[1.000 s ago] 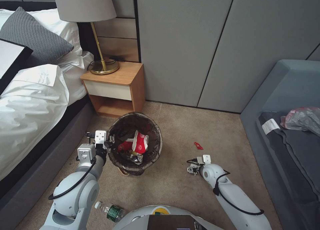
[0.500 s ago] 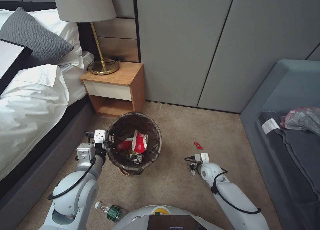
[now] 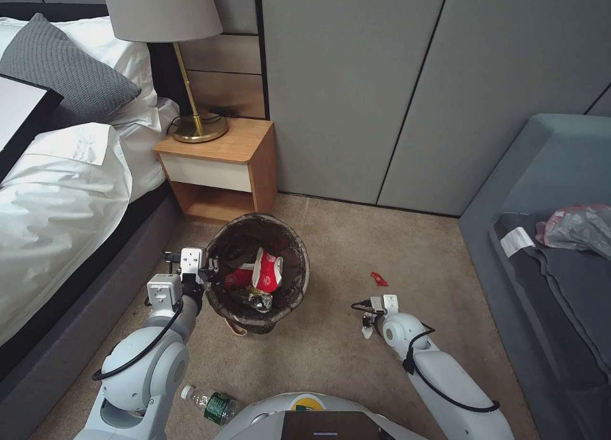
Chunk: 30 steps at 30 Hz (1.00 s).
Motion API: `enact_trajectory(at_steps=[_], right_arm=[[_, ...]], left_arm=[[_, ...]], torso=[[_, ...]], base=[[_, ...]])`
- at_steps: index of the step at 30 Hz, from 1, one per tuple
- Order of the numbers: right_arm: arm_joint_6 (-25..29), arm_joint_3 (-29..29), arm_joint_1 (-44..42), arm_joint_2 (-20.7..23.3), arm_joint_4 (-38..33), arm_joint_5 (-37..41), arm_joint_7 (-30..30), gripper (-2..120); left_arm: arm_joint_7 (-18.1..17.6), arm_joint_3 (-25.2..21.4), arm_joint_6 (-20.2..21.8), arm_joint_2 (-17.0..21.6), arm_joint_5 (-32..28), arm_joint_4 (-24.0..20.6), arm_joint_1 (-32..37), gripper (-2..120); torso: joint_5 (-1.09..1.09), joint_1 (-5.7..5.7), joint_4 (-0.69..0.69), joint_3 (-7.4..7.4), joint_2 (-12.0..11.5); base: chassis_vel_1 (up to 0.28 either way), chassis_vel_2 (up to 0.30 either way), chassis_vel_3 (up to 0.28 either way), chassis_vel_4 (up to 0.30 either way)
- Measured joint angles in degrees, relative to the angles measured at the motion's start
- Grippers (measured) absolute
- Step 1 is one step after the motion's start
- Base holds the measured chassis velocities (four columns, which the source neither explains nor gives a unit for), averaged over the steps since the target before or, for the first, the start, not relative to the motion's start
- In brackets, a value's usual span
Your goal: Pick up the trash bin, then pick up the garbage from the floor and place it into the trash bin.
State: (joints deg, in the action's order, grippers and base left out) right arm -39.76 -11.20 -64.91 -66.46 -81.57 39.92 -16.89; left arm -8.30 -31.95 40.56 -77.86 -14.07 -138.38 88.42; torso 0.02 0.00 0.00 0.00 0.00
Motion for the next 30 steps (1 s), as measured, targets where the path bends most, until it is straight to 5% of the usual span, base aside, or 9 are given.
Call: enact_trajectory(at_steps=[15, 23, 27, 30], right_arm=[[-2.2, -3.8, -2.5, 6.0, -13.3, 9.5, -4.4, 0], [-2.4, -11.3, -2.5, 16.2, -36.4, 28.6, -11.1, 0], [-2.4, -13.8, 4.8, 24.3, -49.8, 38.9, -10.1, 0], [-2.4, -10.7, 20.4, 32.9, -57.6, 50.1, -7.2, 0]], left_arm=[[-2.2, -0.1, 1.5, 0.4, -1.9, -0.9, 0.3, 0], [-3.7, 0.0, 1.5, 1.7, -4.4, -2.0, 1.4, 0], [-3.5, 0.8, 1.5, 1.6, -4.3, -1.9, 1.3, 0], [-2.9, 1.2, 1.6, 2.1, -4.3, -3.8, 1.4, 0]], torso=[[-0.02, 0.0, 0.0, 0.0, 0.0], [-0.03, 0.0, 0.01, -0.01, 0.0], [-0.03, 0.0, 0.0, 0.0, 0.0], [-0.02, 0.0, -0.01, 0.0, 0.0]], base=[[0.0, 0.0, 0.0, 0.0], [0.0, 0.0, 0.0, 0.0], [0.0, 0.0, 0.0, 0.0], [0.0, 0.0, 0.0, 0.0]])
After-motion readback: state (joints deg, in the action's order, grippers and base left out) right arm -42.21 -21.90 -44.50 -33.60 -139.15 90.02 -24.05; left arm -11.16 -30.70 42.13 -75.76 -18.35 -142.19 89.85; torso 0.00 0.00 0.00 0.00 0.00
